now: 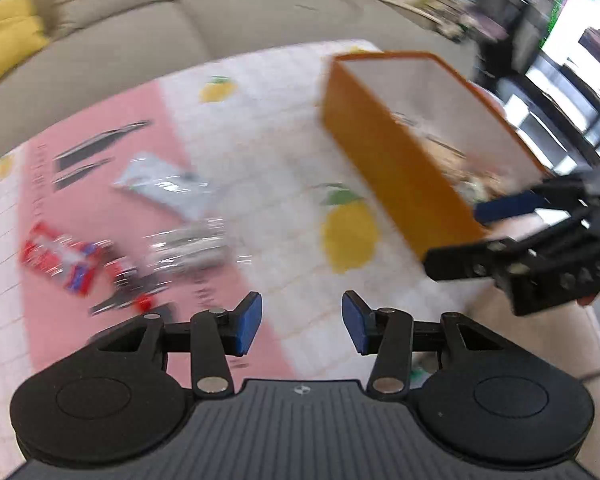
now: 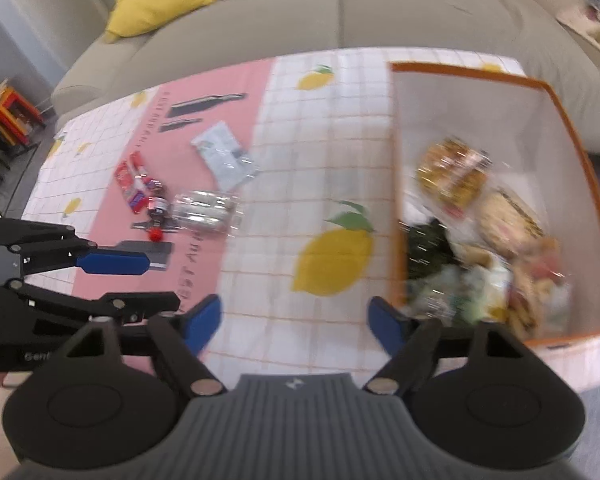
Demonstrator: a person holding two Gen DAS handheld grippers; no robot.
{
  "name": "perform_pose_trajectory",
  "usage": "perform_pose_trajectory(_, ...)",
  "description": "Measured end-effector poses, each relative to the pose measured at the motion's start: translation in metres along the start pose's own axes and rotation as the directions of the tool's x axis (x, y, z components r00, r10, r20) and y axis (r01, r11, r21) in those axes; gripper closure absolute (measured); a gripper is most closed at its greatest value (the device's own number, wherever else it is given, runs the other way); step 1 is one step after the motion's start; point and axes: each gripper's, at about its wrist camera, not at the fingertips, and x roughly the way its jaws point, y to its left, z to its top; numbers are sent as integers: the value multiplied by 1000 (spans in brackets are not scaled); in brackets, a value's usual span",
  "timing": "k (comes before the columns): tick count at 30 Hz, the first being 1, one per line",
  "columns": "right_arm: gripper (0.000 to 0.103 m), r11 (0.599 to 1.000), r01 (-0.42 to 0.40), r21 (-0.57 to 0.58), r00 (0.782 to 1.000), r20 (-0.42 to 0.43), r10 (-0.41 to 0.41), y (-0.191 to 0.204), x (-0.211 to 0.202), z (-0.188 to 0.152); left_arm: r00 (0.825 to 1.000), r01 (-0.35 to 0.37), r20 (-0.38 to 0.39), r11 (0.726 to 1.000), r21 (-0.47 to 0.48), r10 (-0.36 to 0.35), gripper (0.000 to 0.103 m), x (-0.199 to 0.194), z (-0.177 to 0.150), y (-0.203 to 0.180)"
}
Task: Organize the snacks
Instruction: 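Withdraw both tools from the box back over the table, then grasp the cola-shaped chocolate bottle with left tool while right tool grasps clear white-ball pack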
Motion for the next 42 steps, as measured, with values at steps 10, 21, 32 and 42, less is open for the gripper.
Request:
perform_pose_trajectory(10,20,1000,22,22,995,95,-24,67,41,-14,989,-78,104,966,-245,107,48,-2,-35,60)
perform_pose_trajectory(21,21,986,145,79,982,111,-153,80,86,-20,987,-92,91,931,-354,132,48,21,-53,91)
perform_pose_trajectory(32,28,996,85,-21,993,84,-83,85,138,-8,999,-9,36,899,-438,28,45,54,-57,123)
perform_pose_trajectory(42,28,969,44,-245,995,92,-22,101,175,25,999,-13,25,891,-454,28,43,69,-35,160)
